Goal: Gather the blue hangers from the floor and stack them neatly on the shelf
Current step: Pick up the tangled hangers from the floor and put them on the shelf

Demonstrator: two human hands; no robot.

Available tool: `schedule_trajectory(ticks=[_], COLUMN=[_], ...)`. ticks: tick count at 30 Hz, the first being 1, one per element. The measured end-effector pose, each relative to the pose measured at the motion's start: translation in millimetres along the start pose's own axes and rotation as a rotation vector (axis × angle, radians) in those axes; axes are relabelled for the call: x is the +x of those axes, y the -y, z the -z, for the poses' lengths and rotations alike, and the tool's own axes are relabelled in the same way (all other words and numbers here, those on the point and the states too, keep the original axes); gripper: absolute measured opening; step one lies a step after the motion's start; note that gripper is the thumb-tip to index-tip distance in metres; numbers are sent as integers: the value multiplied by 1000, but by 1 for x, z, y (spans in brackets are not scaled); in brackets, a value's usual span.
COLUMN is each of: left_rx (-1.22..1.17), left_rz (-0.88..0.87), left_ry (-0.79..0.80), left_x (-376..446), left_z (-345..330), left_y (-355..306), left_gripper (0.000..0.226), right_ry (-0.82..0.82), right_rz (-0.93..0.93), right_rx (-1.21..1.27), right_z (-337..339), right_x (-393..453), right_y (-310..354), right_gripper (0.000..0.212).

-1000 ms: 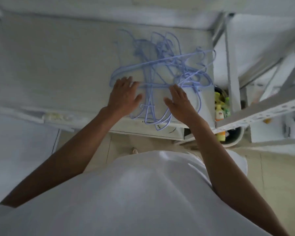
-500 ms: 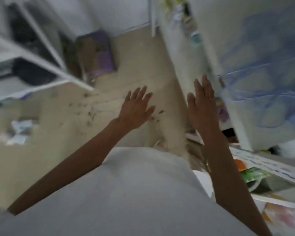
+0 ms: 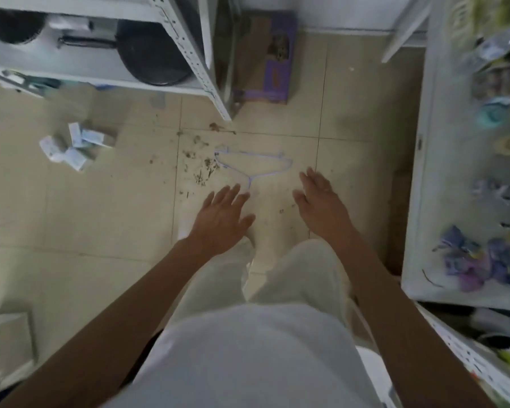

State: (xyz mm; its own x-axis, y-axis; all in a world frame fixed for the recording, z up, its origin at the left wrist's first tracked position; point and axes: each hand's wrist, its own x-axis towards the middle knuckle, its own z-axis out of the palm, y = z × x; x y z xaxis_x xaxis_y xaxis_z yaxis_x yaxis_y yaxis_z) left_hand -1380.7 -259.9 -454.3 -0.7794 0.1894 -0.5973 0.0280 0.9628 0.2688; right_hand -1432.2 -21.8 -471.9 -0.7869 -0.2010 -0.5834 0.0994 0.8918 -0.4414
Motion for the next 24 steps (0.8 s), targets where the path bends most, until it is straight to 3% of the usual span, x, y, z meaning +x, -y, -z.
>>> schedule_trajectory(ticks=[4,8,12,15,19,24], left_rx=[-141,-258,-243,-256,-104,-106], left_rz=[9,131,247,316,330,464], left_ry=[-16,12,275,395,234,139], left_x=[73,170,303,398,482,513], left_z=[-36,-107,-228,-328,-428,-508], left_y=[49,94,157,197,232,239], left_gripper=[65,57,68,71,68,41], right_ry=[66,154,159,215,262,180], right_rz=[-70,-77,86,219,291,445], right_rx=[68,48,-16,-265,-492,-659], right_z=[-64,-152,-270,-351,-433,-492], right_x=[94,192,324,437,539,562], right_y=[-1,-16,-56,-111,-176,-232], right_gripper=[56,53,46,49,59,36])
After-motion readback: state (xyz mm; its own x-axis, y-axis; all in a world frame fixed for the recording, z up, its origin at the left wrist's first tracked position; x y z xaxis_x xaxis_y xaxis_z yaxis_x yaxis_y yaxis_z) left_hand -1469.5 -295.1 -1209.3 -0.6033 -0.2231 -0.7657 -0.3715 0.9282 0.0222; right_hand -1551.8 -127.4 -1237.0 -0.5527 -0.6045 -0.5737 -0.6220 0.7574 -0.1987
